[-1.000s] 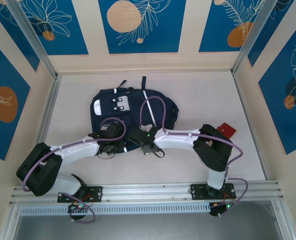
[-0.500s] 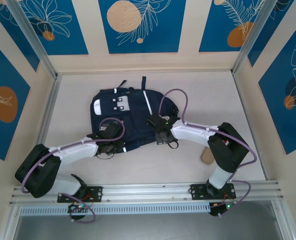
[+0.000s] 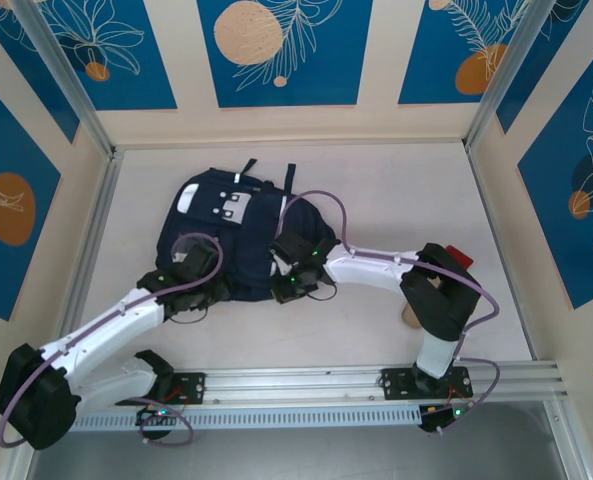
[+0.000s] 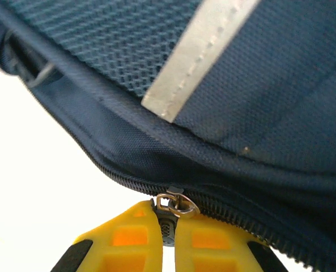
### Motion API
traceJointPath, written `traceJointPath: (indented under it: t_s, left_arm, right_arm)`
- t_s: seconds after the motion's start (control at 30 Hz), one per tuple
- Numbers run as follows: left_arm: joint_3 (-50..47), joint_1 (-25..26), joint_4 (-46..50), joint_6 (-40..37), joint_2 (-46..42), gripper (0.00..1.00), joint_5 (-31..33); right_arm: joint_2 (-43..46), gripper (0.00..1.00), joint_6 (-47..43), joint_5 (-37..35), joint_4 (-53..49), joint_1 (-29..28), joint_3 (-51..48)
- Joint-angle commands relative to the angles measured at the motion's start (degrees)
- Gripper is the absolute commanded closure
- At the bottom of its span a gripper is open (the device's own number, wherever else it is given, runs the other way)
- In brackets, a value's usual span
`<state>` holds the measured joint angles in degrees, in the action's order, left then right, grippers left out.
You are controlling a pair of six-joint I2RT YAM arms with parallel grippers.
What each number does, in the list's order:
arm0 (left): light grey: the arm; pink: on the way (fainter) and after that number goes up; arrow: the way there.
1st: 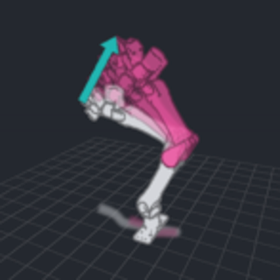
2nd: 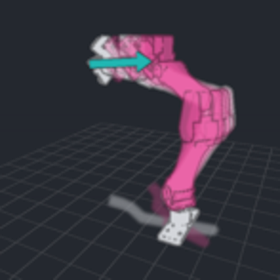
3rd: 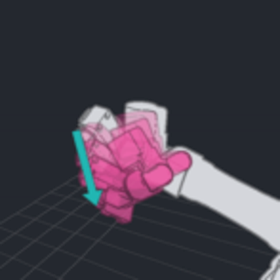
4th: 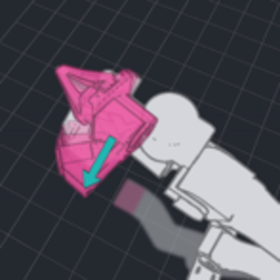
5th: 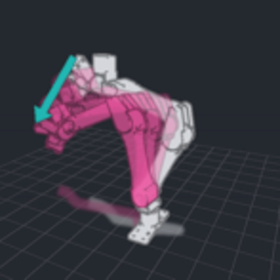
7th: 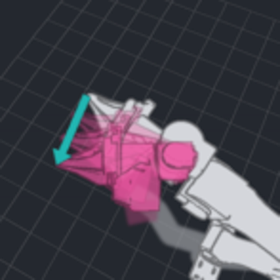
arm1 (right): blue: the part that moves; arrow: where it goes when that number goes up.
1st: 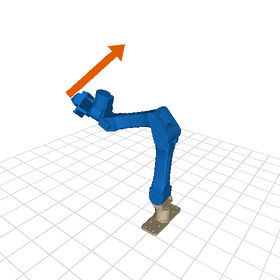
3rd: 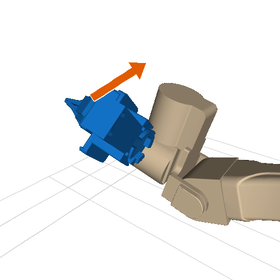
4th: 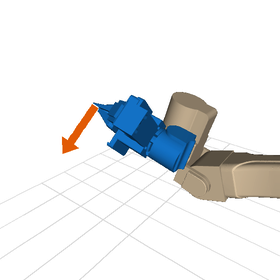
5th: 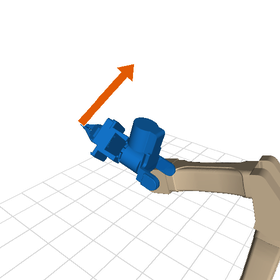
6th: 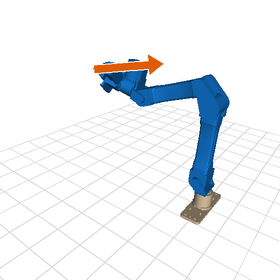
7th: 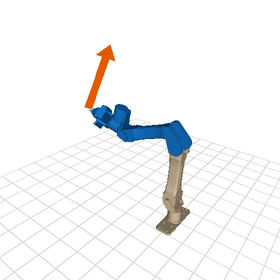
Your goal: Pack books, pencil case, and school supplies into a backpack
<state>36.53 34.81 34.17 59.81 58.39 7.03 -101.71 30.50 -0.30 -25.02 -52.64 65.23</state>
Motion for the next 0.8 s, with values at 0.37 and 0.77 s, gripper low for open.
traceJointPath:
  t_s: [0.37,0.77]
  left_arm:
    - [-7.9,-0.7,-15.4,14.3,0.4,0.47,-9.6]
    - [-8.1,-0.6,-19.6,15.0,7.8,0.51,-8.4]
  right_arm:
    - [-1.2,1.0,2.4,7.8,3.7,-0.5,5.4]
    - [-0.6,1.0,3.7,6.7,2.6,-1.1,5.5]
